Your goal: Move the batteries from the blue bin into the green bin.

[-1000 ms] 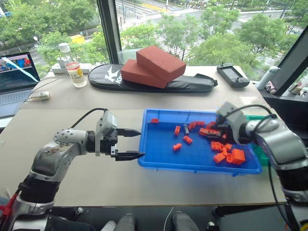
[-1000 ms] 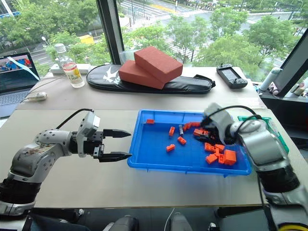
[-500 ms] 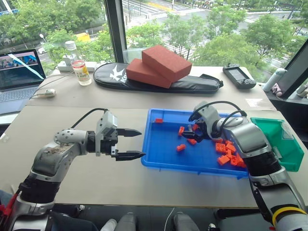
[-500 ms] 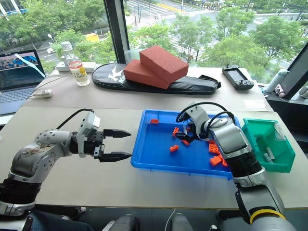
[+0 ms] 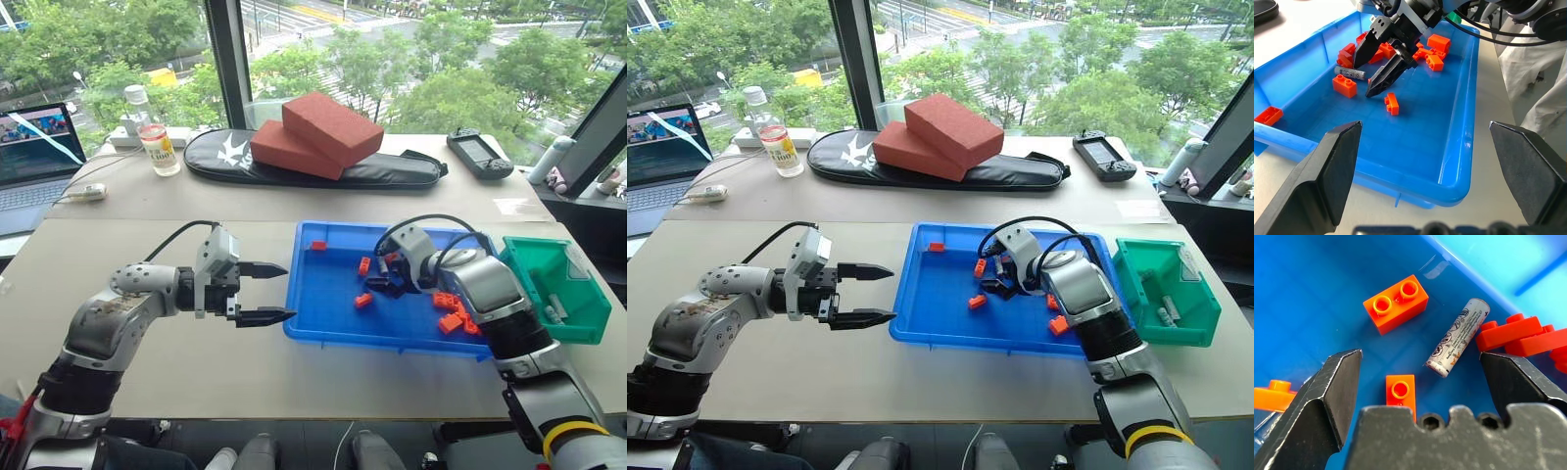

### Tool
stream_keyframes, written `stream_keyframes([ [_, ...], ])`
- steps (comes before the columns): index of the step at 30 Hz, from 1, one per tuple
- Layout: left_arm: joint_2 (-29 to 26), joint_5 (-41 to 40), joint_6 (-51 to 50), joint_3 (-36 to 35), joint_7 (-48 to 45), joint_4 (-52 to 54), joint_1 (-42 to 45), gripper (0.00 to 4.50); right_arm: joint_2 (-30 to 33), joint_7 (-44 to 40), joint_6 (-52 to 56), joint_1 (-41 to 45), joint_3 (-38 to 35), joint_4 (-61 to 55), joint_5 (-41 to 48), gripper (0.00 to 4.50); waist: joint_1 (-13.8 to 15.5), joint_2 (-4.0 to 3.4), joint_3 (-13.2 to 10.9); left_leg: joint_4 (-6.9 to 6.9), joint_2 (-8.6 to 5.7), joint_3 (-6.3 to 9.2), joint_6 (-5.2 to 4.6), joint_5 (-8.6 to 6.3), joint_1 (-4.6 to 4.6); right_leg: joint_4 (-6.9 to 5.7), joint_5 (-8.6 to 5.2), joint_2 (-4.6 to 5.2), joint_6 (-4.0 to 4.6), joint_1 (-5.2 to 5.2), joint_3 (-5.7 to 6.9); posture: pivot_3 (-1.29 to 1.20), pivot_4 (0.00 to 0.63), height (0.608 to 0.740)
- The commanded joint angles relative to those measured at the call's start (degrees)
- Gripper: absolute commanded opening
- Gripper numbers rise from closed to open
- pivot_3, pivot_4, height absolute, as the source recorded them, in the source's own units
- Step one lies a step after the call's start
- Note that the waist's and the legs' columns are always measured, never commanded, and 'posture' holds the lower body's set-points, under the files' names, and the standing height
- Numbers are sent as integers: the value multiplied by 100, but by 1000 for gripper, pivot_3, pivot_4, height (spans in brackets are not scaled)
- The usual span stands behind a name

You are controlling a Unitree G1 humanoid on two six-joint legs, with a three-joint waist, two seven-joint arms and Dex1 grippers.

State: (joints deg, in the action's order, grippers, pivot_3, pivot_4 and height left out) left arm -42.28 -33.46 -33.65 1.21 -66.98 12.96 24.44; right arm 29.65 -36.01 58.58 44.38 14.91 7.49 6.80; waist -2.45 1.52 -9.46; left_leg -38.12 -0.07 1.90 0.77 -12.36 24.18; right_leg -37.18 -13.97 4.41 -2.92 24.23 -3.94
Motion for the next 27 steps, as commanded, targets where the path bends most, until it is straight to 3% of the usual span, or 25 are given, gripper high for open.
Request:
stream_keyframes([
  [1, -23, -74, 75, -108, -2, 198, -5, 4500, -51, 79, -99, 119, -101, 170, -66, 3942, 0, 0, 0, 0, 0, 0, 0, 0, 0, 0, 0, 0, 0, 0, 0, 0, 150, 740],
  [3, -21, -77, 74, -106, 2, 200, -6, 4500, -75, 90, -125, 149, -100, 254, -79, 3461, -1, 0, 0, 0, 0, 0, 0, 0, -1, 0, 0, 0, 0, -1, 0, 0, 150, 740],
  [12, 7, -64, 90, -76, 11, 163, 25, 4500, -79, 72, -265, 147, -69, 411, -170, 357, -1, 0, 0, 0, -1, 0, 0, 0, -1, 0, 0, 1, 0, -2, 0, 0, 150, 740],
  [21, 37, -31, 122, -36, -15, 86, 98, 4500, 27, 111, -251, 170, -246, 146, -186, 236, 0, 0, 0, 0, -1, 0, 0, 0, -1, 0, 0, 1, 0, -2, 0, 0, 150, 740],
  [27, 20, -63, 101, -55, -63, 80, 140, 4500, 399, 63, 323, 235, -1526, -1554, 446, 236, 5, -1, -1, 0, -2, 0, 0, 0, 8, 0, 0, 2, 0, 7, 0, 0, 150, 740],
])
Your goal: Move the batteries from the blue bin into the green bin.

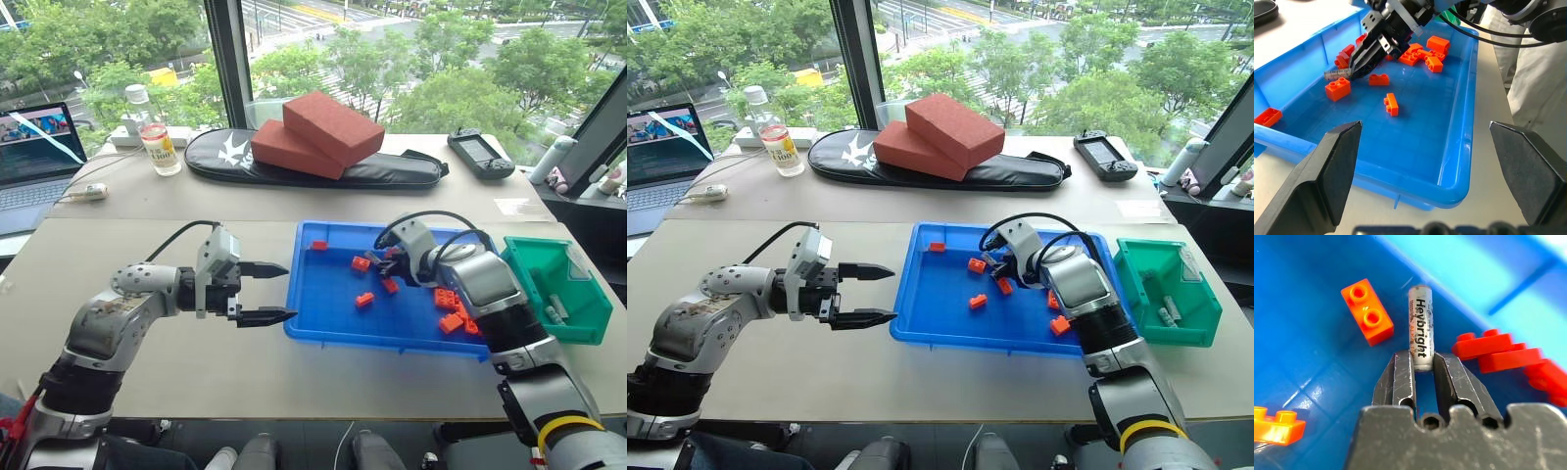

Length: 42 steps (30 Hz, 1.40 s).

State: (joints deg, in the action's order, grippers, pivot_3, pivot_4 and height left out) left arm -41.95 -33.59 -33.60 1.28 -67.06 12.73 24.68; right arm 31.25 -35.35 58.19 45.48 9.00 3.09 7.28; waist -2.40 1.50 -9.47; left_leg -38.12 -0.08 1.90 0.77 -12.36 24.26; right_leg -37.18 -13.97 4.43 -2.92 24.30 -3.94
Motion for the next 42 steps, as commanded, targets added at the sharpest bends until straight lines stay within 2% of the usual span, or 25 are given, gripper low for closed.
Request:
stream_keyframes([
  [1, -13, -60, 93, -56, -77, 102, 136, 4500, 476, -30, 536, 14, -1278, -1397, 481, 236, 3, 0, 0, 0, 1, 1, 0, 0, 0, -1, 0, -1, 0, -1, 0, 0, 150, 740],
  [4, -12, -69, 92, -45, -125, 69, 189, 4500, 1181, 124, 840, -399, -2067, -1650, 406, 236, 92, 1, 1, 1, -2, 6, -1, 0, 2, 4, 0, 2, 0, -7, 5, 0, 150, 740],
  [6, -9, -58, 104, -38, -163, 20, 232, 4500, 1755, 373, 900, -829, -2409, -1457, 103, 236, 164, 2, 1, 1, -4, 7, -1, -1, 0, 10, 0, 4, -1, -16, 8, 0, 150, 740],
  [9, 6, -45, 113, -23, -207, -34, 282, 4500, 2267, 610, 882, -1475, -2789, -1252, -127, 236, 170, 2, 1, 0, -6, -4, -1, -1, 0, 18, 0, 7, -2, -15, 5, 0, 150, 740],
  [14, 26, 4, 152, 30, -269, -119, 323, 4500, 2681, 554, 852, -2427, -2844, -1331, -205, 236, 23, -2, 2, 5, 5, -21, -2, -1, -10, 8, -2, -3, 2, -9, -11, 0, 150, 740],
  [18, 26, 27, 175, 45, -312, -159, 340, 4500, 2564, 604, 905, -2750, -2843, -1512, -104, 236, -54, -3, 2, 6, 6, -27, -2, 0, -17, 5, -2, -3, 1, -12, -19, 0, 150, 740],
  [20, 29, 31, 188, 54, -320, -173, 358, 4500, 2478, 663, 810, -2798, -2901, -1568, -95, 1250, -45, -3, 2, 6, 6, -26, -1, 0, -19, 4, -2, -4, 1, -14, -18, 0, 150, 740],
  [23, 39, 13, 194, 42, -341, -188, 375, 4500, 2398, 668, 813, -2722, -2958, -1662, -36, 2160, -11, -3, 2, 6, 5, -26, -1, 0, -17, 6, -3, -3, 0, -15, -17, 0, 150, 740],
  [25, 72, -59, 160, -11, -339, -191, 407, 4500, 2368, 649, 826, -2506, -3046, -1723, 59, 2979, -3, -3, 2, 5, 3, -26, -1, 0, -15, 7, -3, 0, 0, -15, -17, 0, 150, 740],
  [26, 90, -77, 152, -32, -325, -199, 423, 4500, 2390, 613, 808, -2436, -3064, -1761, 110, 3157, -1, -3, 2, 5, 2, -26, -1, 0, -14, 7, -3, 0, -1, -14, -17, 0, 150, 740],
  [27, 108, -93, 146, -50, -314, -210, 438, 4500, 2409, 583, 762, -2368, -3078, -1792, 155, 3522, 1, -3, 2, 5, 2, -26, -1, 0, -14, 7, -3, 1, -1, -14, -17, 0, 150, 740],
  [30, 171, -144, 102, -102, -253, -257, 516, 4500, 2349, 391, 346, -2021, -3154, -1966, 423, 3522, 2, -3, 1, 5, 3, -23, -1, 0, -14, 8, -3, -1, -1, -14, -15, 0, 150, 740],
  [34, 255, -197, 77, -151, -212, -322, 626, 4500, 1874, -536, -244, -1780, -3290, -2975, 1633, 3522, -25, -3, 2, 5, 6, -22, -1, -1, -15, 8, -3, -4, -1, -13, -15, 0, 150, 740],
  [37, 300, -137, 146, -126, -207, -360, 662, 4500, 1749, -1773, -462, -2634, -3301, -4248, 2913, 3522, -1, -2, 1, 6, 10, -9, -2, -1, -11, 9, -3, -9, 0, -17, -6, 0, 150, 740],
  [39, 326, -124, 160, -132, -201, -365, 679, 4500, 1905, -2200, -687, -3202, -3178, -4566, 3082, 3522, 68, -1, 1, 6, 6, 8, -6, -3, -7, 12, -3, -8, -1, -26, 4, 0, 150, 740],
  [42, 353, -178, 115, -162, -182, -349, 698, 4500, 1967, -2369, -955, -3548, -3076, -4528, 3166, 3522, 134, 1, -1, -9, -6, 2, -6, -4, 3, 16, 0, 5, -10, -27, 1, 0, 150, 740],
])
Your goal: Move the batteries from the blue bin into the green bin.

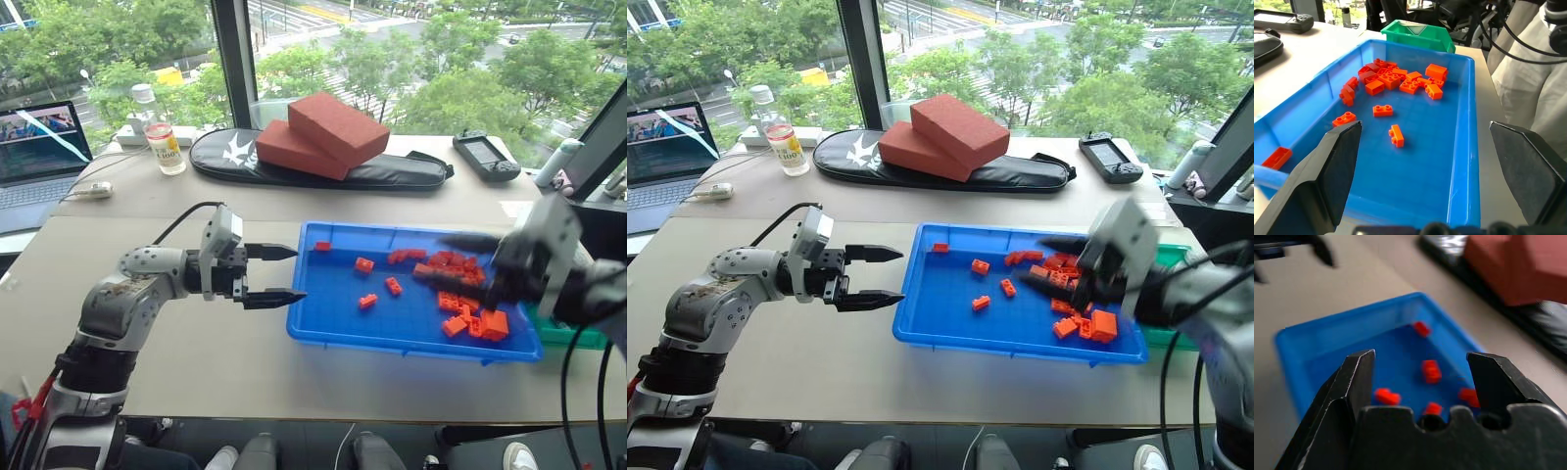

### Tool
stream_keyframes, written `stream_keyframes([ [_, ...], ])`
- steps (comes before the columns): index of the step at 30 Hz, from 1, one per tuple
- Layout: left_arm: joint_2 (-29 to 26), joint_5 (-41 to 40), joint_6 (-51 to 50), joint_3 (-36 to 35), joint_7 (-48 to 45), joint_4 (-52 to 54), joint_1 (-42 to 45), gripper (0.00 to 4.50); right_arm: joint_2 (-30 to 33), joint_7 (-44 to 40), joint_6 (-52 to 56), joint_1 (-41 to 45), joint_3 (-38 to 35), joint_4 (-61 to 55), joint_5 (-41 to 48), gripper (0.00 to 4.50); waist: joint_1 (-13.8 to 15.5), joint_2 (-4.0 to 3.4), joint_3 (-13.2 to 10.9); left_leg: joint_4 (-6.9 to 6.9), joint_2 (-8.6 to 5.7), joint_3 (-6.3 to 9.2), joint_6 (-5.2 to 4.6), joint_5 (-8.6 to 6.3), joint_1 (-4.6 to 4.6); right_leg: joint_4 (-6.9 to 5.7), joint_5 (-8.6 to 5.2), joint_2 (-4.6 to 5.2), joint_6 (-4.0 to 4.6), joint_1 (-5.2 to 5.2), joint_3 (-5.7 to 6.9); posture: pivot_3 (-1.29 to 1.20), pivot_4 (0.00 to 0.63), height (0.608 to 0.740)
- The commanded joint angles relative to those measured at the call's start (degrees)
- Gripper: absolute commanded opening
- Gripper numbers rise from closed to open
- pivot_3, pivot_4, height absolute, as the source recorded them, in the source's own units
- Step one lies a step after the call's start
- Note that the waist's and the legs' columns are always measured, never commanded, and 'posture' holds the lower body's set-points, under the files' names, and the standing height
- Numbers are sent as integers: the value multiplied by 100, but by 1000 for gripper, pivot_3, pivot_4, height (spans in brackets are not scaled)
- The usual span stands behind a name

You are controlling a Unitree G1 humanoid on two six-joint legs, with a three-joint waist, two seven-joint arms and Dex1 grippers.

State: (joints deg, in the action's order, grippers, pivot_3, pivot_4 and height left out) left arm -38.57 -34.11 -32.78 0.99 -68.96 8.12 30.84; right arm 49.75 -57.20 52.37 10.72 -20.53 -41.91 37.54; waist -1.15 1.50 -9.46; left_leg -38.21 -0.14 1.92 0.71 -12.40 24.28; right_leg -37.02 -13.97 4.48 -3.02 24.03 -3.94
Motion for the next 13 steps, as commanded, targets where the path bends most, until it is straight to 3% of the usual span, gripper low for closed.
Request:
stream_keyframes([
  [1, 14, -139, 24, -136, 6, 120, 78, 4500, 121, -168, -464, -99, -89, 45, 106, 3522, 15, 3, -2, -12, 0, -3, 0, 0, 1, 4, 2, 1, -3, -1, -2, 0, 150, 740],
  [13, 7, -210, -12, -190, -20, 39, 98, 4500, 112, 112, -922, -371, 146, 259, 76, 3522, 20, 3, -2, -18, 8, -3, 0, 0, -9, -7, 1, -9, 0, -3, -3, 0, 150, 740],
])
